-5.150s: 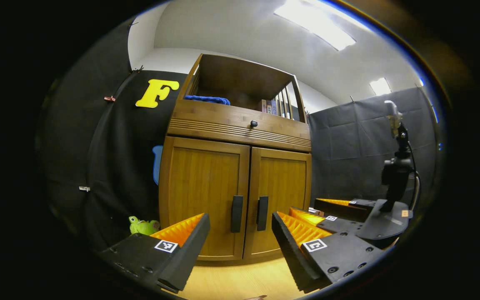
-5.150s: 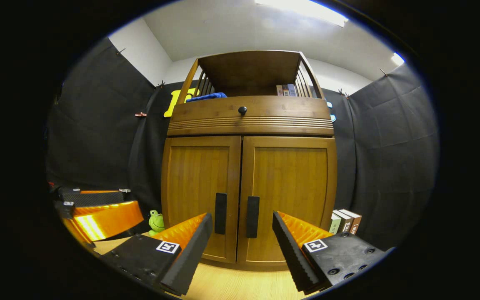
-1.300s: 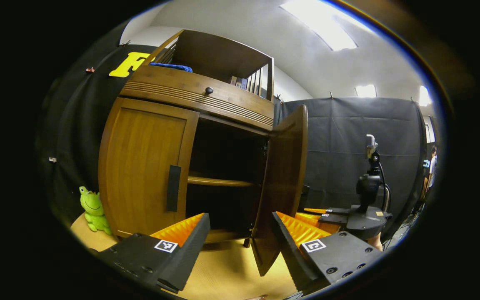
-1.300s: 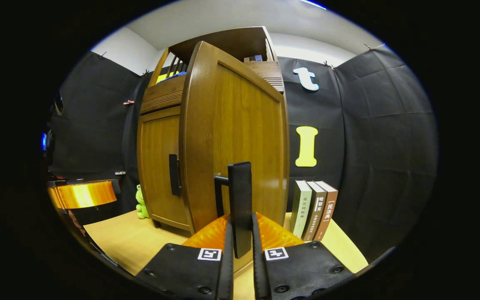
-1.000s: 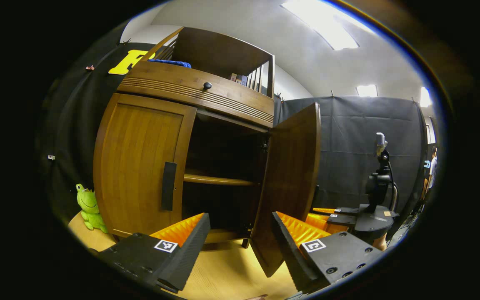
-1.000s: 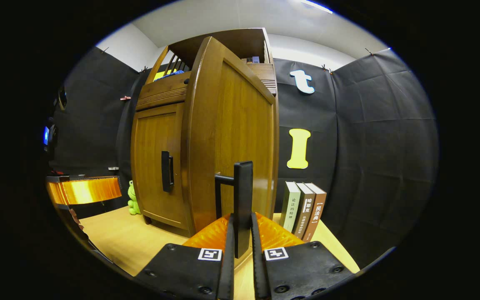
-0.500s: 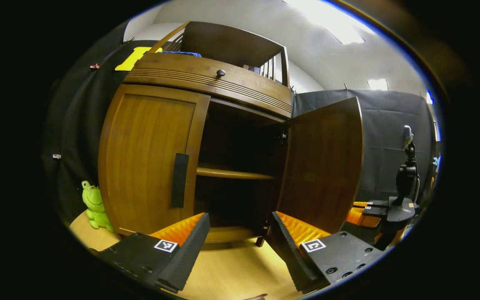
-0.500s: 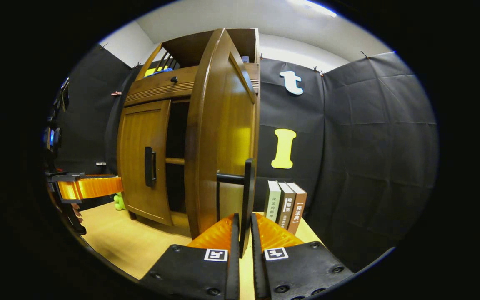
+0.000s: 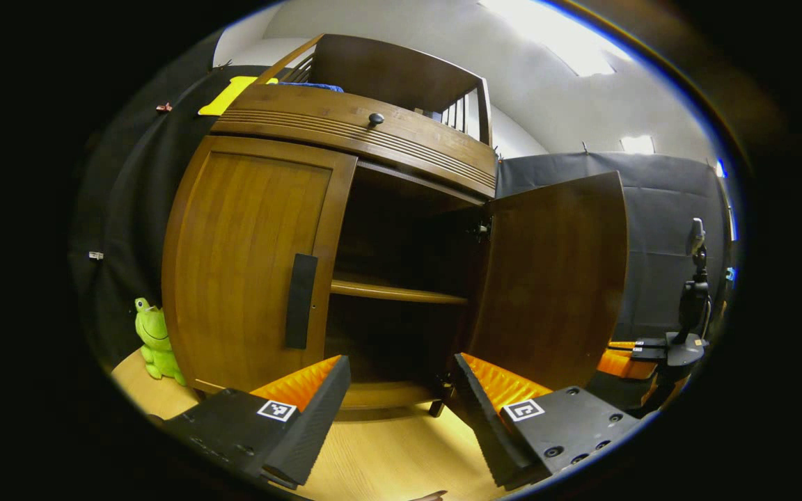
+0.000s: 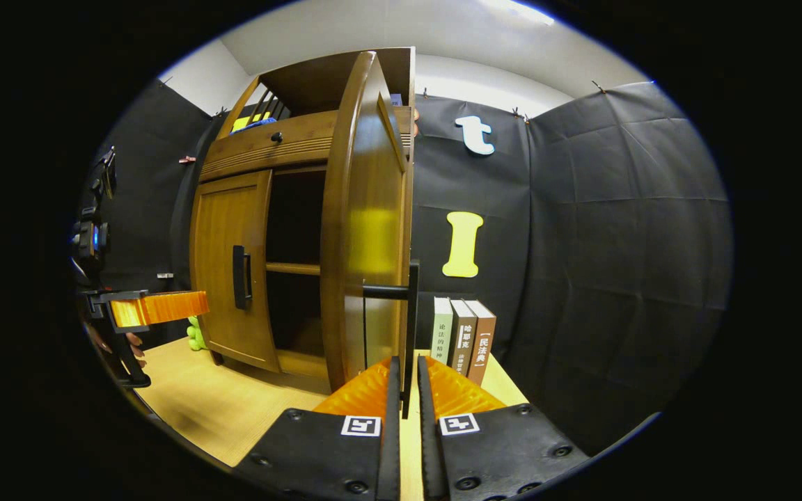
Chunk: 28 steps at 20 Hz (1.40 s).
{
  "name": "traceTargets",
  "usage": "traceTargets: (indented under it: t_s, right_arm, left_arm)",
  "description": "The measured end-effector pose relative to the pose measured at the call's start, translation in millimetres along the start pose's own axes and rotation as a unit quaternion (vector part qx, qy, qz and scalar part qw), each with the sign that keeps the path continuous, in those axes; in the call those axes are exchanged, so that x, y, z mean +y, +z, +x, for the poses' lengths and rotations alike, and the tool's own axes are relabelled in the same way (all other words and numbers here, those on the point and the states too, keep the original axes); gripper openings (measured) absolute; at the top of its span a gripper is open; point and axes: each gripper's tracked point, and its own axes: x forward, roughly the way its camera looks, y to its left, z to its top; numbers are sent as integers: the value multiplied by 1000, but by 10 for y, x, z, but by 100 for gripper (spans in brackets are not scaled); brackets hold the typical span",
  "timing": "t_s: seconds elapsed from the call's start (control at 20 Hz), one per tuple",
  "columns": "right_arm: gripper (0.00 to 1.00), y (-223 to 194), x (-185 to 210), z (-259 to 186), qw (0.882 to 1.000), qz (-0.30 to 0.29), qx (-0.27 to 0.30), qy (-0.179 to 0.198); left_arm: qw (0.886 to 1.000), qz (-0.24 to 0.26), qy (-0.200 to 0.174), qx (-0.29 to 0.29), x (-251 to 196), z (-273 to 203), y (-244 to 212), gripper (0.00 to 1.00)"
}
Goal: Open the right door of the double-door shoe cabinet with the right hand, and open the left door with the left hand.
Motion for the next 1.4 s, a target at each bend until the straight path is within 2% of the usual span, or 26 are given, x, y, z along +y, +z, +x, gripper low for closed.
traceTargets:
  t_s: [0.2, 0.35, 0.45, 0.5, 0.55, 0.6, 0.65, 0.8, 0.85, 0.9, 1.1, 1.25, 1.35, 1.4]
  right_arm:
    - [7, -5, -206, -59, 1000, 6, 1, -18]
    - [7, -43, -364, -101, 999, 10, 1, -39]
    - [7, -30, -424, -178, 999, 24, 0, -32]
    - [8, -21, -390, -200, 999, 33, -1, -26]
    - [17, -21, -414, -193, 999, 33, -1, -25]
    - [12, -32, -435, -191, 999, 27, -1, -28]
    - [17, -50, -418, -208, 999, 21, -1, -30]
    - [17, 48, -381, -407, 999, 17, -21, -33]
    - [8, 88, -380, -532, 999, 18, -32, -39]
    - [8, 137, -370, -635, 998, 15, -43, -47]
    - [61, 386, -103, -935, 995, 1, -91, -42]
    - [100, 491, 203, -1068, 993, 3, -115, -13]
    - [98, 498, 399, -1103, 993, 7, -117, 11]
    - [96, 498, 481, -1106, 993, 5, -116, 22]
  left_arm:
    - [1000, 0, 16, -2, 55, 87, 24, 92]
    - [1000, -2, 7, -10, 35, 182, 62, 92]
    - [1000, 13, 17, -14, 66, 237, 84, 89]
    - [999, 22, 21, -16, 88, 254, 83, 92]
    - [999, 30, 24, -17, 97, 280, 87, 92]
    - [999, 37, 25, -18, 95, 299, 84, 92]
    - [998, 43, 28, -21, 117, 308, 91, 92]
    - [997, 65, 33, -32, 208, 359, 121, 89]
    - [996, 75, 31, -34, 241, 385, 117, 89]
    - [995, 84, 33, -35, 275, 402, 105, 89]
    - [991, 113, 48, -47, 435, 458, 162, 92]
    - [989, 120, 59, -66, 517, 542, 307, 89]
    - [987, 120, 71, -75, 643, 619, 413, 89]
    - [987, 118, 78, -77, 711, 661, 437, 92]
